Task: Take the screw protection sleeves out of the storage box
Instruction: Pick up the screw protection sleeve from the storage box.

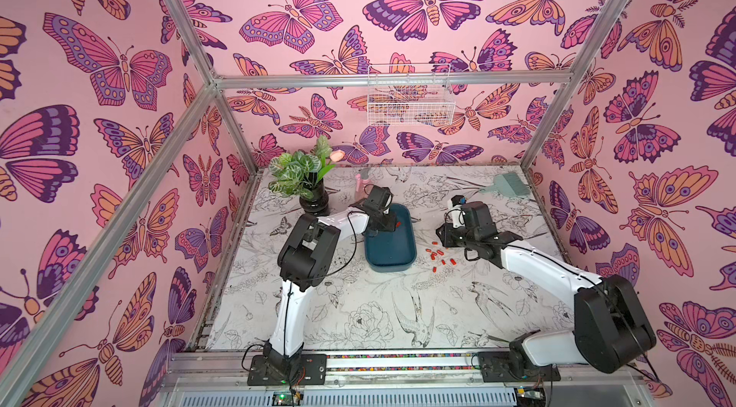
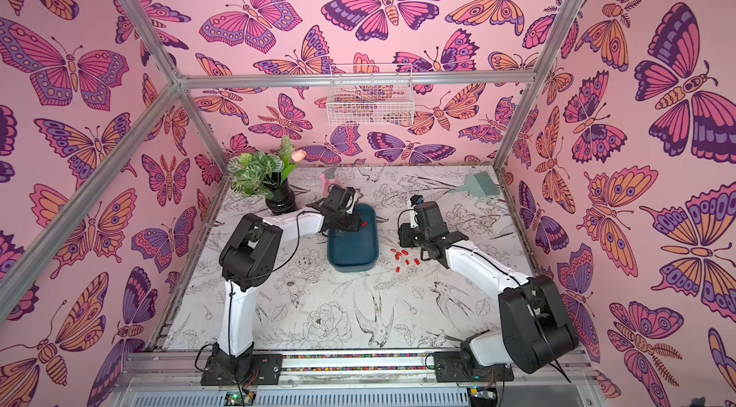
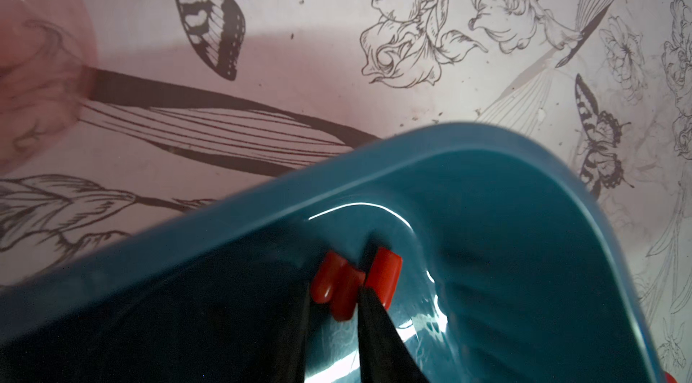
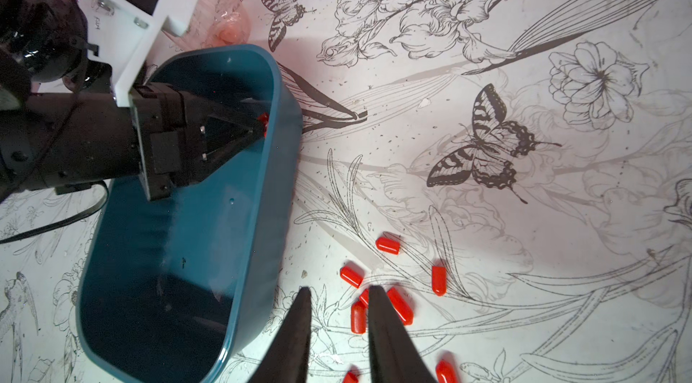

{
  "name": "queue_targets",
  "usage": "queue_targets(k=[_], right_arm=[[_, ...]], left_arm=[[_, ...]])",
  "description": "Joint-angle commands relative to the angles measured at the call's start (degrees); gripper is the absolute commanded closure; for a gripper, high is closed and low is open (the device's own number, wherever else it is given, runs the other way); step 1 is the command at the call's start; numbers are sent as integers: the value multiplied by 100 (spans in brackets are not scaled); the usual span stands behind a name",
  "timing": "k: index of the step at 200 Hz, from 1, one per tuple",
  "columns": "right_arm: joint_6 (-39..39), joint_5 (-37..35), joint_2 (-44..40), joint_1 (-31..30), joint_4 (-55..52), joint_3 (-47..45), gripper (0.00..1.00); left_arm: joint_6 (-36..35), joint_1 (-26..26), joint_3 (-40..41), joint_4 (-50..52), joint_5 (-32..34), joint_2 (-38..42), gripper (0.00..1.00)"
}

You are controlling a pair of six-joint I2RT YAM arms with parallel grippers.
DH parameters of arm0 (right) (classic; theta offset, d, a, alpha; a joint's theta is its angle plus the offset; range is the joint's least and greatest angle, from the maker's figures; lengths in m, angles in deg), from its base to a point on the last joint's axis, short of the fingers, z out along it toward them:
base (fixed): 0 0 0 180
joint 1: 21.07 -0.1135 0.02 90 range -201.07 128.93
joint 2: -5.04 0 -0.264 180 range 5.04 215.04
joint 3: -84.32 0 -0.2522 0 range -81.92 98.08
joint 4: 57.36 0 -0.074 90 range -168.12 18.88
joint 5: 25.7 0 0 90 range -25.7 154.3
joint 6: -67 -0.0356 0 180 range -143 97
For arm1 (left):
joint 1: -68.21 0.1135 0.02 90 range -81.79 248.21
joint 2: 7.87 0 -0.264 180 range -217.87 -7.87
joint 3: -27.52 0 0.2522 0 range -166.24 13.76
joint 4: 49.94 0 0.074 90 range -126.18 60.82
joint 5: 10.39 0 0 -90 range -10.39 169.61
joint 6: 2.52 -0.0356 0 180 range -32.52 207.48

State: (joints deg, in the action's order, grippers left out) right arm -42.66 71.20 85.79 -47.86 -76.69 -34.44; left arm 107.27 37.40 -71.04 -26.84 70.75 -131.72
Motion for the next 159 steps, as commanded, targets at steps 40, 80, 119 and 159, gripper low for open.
queue_targets(k=[40,80,119,159], right_arm=[[-11,-46,64,-48,-37,147,71],[-11,-38,81,-43,-46,156,71],[-2,-22,90,-40,-51,165,71],[-2,-17,125,-41,-59,182,72]], left_arm=[[-96,-48,-37,363,156,-128,79],[-105,-48,-2,366,201,-71,88],[-186,-99,114,244,235,66,92],[-228,-110,372,-33,238,300,98]])
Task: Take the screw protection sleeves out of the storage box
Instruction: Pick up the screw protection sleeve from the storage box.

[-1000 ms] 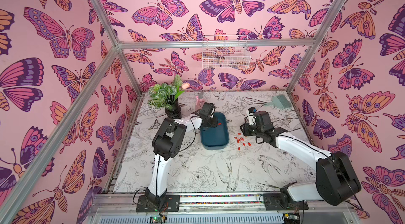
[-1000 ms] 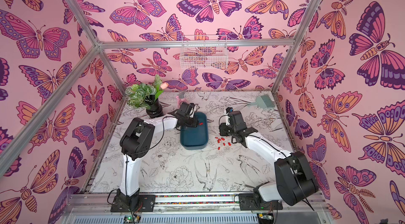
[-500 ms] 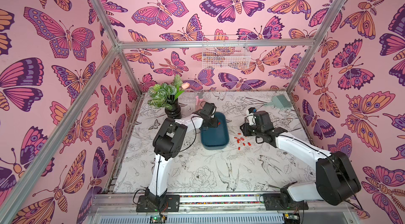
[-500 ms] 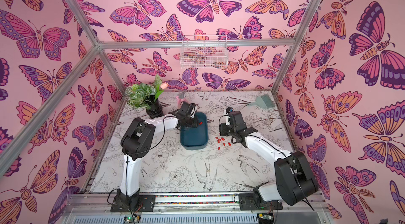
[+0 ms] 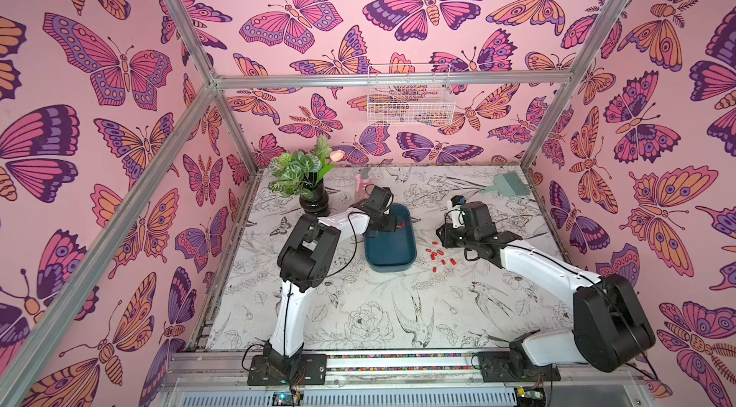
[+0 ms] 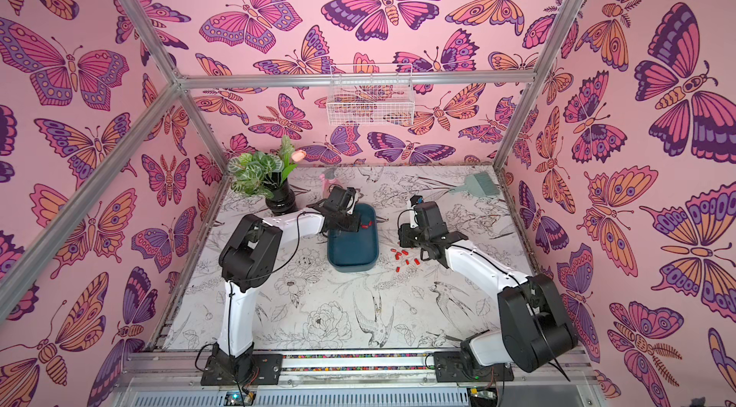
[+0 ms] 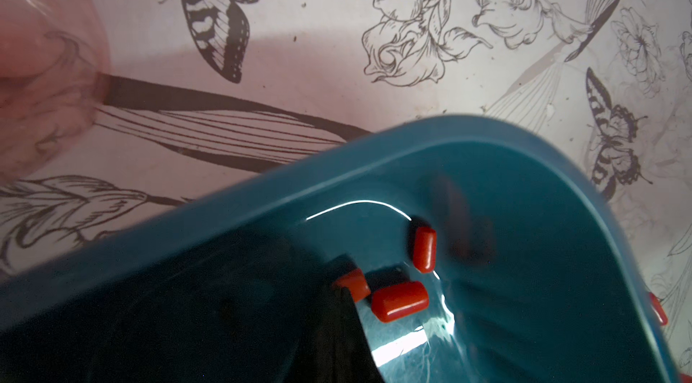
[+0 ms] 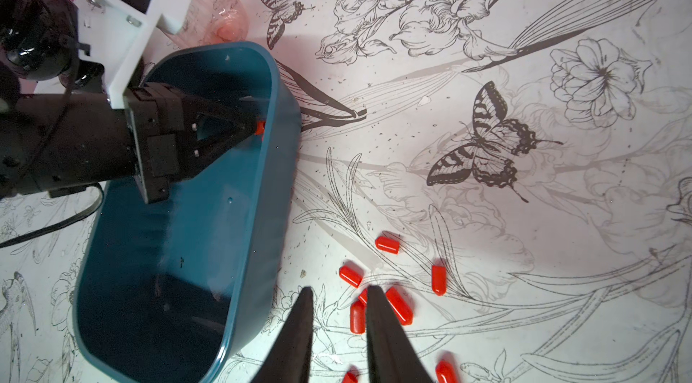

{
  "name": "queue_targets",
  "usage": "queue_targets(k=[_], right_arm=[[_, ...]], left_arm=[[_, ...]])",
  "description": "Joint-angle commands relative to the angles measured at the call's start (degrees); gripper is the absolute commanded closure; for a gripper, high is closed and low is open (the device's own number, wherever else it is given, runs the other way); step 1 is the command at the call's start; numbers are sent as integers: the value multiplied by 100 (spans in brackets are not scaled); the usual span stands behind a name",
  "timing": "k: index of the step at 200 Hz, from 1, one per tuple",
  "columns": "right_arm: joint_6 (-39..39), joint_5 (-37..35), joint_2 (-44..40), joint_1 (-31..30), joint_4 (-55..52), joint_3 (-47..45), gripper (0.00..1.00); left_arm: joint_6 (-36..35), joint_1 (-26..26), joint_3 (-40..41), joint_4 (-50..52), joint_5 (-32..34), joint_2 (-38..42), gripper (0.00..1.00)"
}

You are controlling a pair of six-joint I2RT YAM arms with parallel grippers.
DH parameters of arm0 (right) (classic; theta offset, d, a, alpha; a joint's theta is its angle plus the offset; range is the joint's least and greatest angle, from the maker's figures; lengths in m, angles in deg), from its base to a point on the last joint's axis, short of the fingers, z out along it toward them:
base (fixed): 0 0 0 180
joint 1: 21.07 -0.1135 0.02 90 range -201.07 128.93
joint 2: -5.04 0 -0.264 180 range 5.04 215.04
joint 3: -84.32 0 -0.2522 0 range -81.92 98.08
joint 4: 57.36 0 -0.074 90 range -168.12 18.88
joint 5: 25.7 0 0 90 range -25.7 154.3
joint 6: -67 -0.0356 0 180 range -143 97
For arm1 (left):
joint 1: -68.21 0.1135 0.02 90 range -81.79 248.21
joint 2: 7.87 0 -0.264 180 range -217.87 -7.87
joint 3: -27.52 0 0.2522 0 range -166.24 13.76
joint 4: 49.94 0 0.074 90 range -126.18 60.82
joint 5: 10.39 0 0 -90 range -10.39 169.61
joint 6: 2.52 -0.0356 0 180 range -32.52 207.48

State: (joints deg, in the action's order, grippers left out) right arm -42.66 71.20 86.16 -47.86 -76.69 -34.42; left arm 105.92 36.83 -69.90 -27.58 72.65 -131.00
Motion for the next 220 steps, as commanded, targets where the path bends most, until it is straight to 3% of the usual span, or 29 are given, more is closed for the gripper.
queue_targets(k=[1,101,220], right_arm=[[-2,-15,92,-43,-59,180,72],[-2,2,136,-42,-86,215,72],[-37,-52,133,-44,-82,189,72]], left_arm=[[-93,-53,265,34,47,233,98],[-156,-119,1110,-794,94,1052,100],[-338,-489,1666,-875,376,2051,100]])
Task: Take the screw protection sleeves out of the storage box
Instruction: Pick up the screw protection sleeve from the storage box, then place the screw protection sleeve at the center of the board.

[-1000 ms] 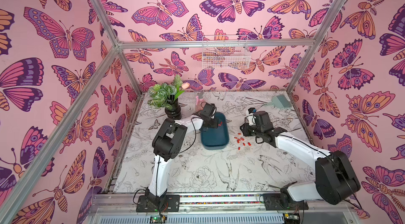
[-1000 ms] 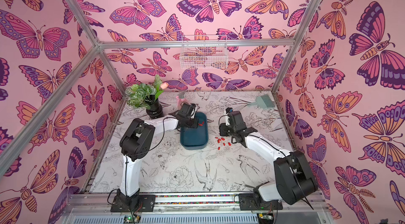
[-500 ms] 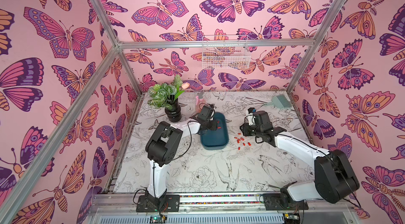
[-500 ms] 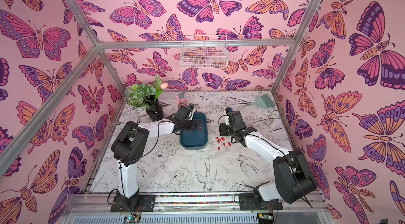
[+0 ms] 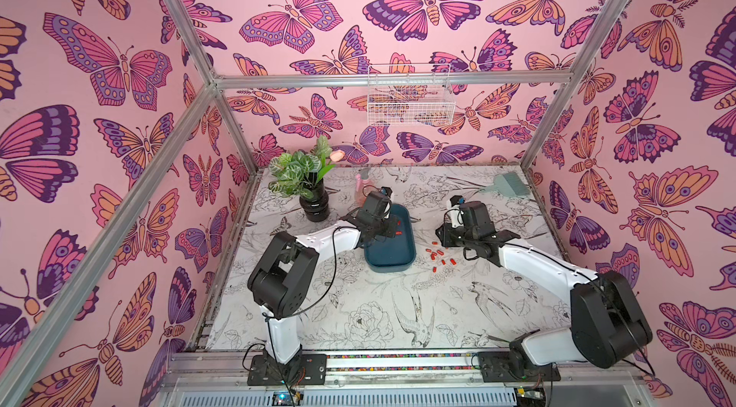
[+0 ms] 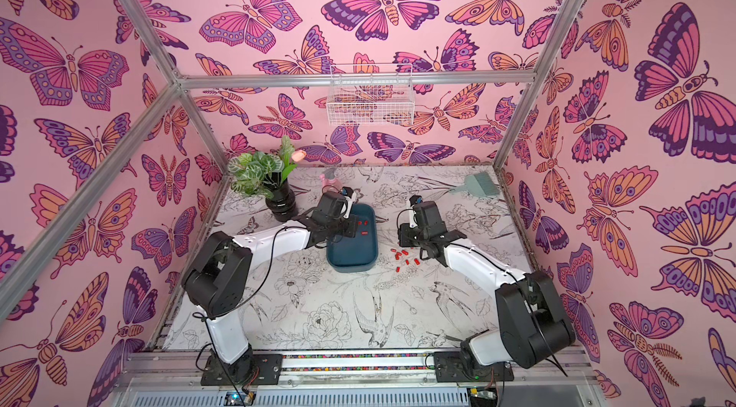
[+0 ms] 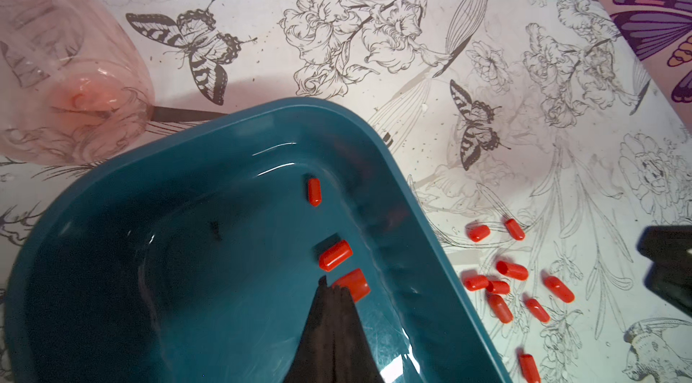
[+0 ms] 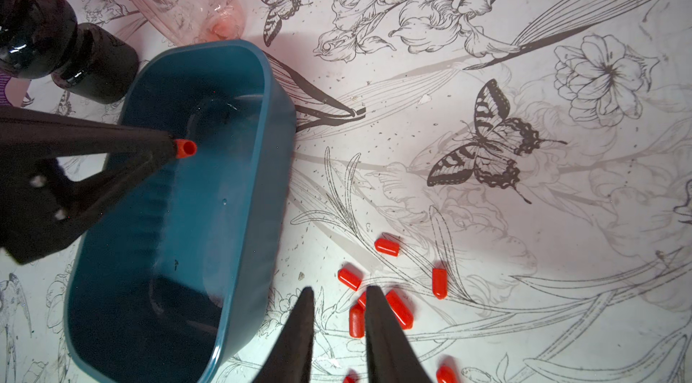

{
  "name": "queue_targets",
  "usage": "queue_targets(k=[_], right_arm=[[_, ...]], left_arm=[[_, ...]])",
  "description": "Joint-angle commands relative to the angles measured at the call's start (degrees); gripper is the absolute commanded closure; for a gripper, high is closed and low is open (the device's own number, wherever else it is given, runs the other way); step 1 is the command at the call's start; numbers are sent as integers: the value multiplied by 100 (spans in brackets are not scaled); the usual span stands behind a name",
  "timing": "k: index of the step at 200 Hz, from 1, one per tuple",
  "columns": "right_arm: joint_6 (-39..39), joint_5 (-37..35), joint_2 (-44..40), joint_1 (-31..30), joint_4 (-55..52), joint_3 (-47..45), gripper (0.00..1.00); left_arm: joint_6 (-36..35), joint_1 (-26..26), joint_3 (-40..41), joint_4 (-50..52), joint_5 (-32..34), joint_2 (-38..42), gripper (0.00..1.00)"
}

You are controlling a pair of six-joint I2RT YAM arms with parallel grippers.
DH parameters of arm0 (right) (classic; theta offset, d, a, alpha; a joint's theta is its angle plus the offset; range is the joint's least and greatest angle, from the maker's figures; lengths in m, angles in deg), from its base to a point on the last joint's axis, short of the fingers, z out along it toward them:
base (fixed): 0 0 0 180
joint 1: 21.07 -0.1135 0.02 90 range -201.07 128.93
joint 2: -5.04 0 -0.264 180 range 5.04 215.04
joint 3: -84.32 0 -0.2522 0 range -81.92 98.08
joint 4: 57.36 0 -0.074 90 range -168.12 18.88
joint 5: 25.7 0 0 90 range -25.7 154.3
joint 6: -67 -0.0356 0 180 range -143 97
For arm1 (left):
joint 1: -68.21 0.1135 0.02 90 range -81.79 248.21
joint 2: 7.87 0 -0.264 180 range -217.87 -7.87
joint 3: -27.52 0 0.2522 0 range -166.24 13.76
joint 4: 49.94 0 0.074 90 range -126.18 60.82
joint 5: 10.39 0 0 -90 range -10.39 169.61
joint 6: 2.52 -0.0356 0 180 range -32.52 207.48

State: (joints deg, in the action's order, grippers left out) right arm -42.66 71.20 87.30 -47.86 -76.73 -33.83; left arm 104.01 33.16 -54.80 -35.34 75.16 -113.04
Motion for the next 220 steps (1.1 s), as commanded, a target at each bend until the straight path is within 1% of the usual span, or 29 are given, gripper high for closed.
queue_targets(k=[1,52,99,135,153,220], right_arm=[[-38,-50,14,-45,-84,125,72],[-141,-185,-259,56,59,-106,72],[-205,-557,-778,280,218,-513,70],[-481,-395,-1149,817,534,-966,68],[-509,-342,-1242,983,558,-1065,68],[-537,-308,-1350,1162,578,-1184,68]], left_arm=[[-154,-128,157,-100,126,261,100],[-403,-515,92,-137,334,261,100],[-594,-794,-35,-135,479,160,100],[-765,-1079,-170,-130,623,61,100],[-848,-1203,-248,-128,656,-9,100],[-1084,-1578,-567,-102,665,-403,100]])
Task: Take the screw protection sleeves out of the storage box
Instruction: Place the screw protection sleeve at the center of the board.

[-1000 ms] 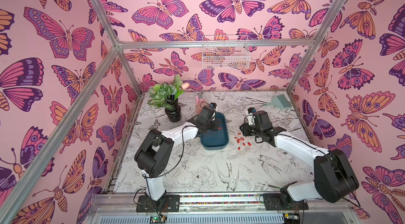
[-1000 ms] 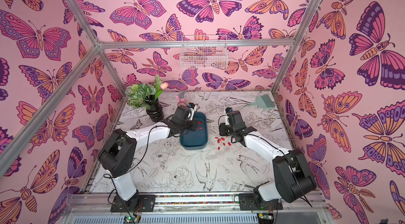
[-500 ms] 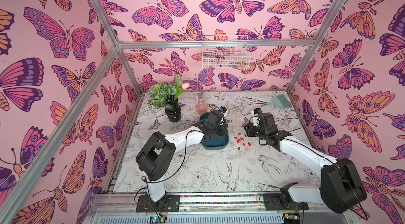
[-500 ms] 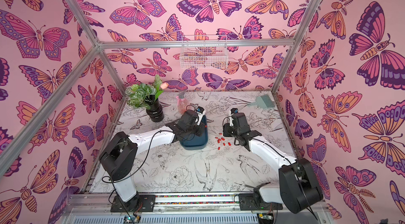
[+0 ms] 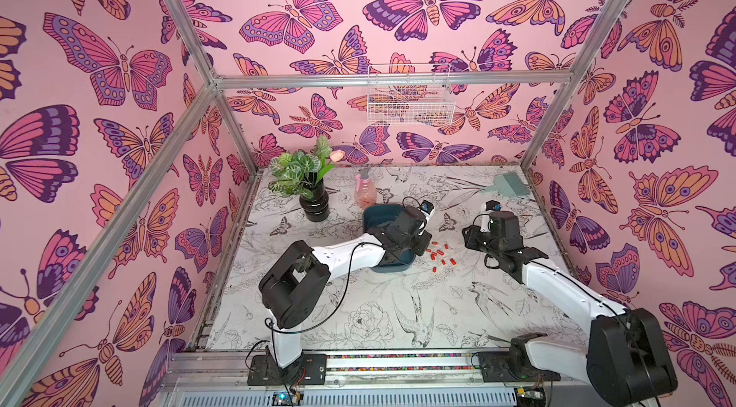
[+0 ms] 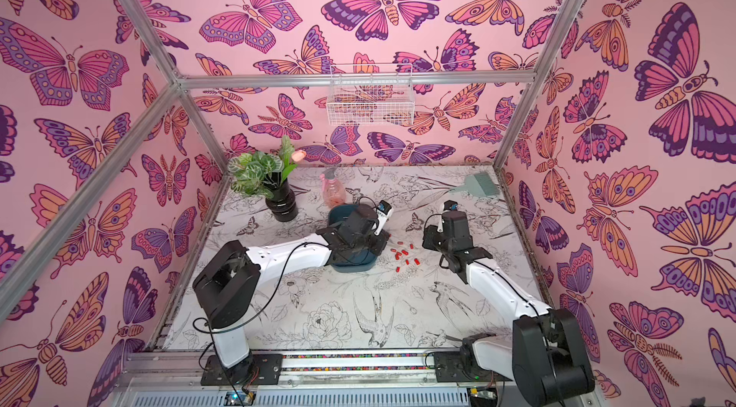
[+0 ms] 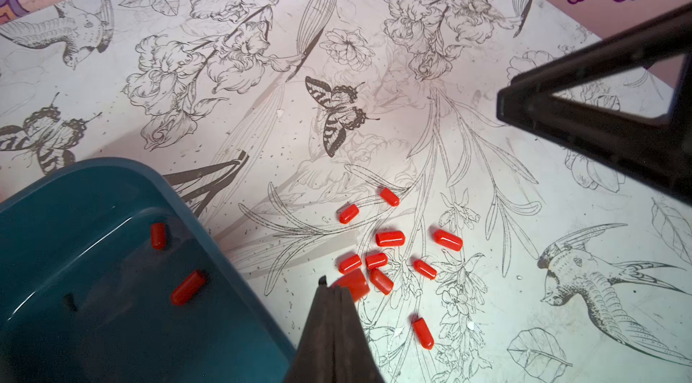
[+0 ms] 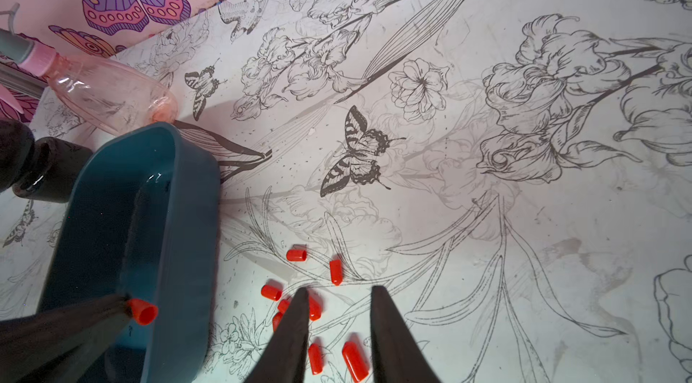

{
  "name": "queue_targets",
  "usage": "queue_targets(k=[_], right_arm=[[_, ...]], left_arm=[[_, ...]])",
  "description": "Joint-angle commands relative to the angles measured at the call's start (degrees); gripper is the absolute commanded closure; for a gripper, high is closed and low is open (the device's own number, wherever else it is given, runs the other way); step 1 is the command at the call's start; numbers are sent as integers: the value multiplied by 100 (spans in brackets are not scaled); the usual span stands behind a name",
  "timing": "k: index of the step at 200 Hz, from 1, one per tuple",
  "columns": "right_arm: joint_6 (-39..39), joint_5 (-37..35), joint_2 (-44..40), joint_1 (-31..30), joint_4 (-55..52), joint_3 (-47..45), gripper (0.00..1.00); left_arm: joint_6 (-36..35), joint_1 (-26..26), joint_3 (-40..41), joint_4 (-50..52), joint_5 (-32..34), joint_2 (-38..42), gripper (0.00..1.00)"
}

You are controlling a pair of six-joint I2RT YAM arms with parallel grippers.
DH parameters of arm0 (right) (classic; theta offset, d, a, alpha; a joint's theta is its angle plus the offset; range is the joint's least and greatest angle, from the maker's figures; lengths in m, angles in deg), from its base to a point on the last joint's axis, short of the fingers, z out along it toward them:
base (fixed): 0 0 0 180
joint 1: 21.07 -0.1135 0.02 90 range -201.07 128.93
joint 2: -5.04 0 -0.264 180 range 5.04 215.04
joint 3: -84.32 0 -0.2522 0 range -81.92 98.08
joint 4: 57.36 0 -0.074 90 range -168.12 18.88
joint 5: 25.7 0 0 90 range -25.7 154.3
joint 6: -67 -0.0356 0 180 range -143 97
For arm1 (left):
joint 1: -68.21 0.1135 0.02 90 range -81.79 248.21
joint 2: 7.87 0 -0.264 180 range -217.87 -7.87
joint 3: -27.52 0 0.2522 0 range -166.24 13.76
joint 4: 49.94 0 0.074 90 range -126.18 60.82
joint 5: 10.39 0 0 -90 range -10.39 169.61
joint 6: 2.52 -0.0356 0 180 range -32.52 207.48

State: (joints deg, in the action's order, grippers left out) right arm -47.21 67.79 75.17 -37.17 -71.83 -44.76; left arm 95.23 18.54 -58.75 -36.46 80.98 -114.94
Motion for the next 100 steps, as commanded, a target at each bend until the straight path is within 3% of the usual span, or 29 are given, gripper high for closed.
queue_targets(k=[1,100], right_arm=[[-83,35,-138,96,89,-93,68],[-162,194,-176,273,194,-196,68]], left_arm=[[-205,-123,-174,5,83,-224,100],[-423,-526,-1053,552,-28,-1110,100]])
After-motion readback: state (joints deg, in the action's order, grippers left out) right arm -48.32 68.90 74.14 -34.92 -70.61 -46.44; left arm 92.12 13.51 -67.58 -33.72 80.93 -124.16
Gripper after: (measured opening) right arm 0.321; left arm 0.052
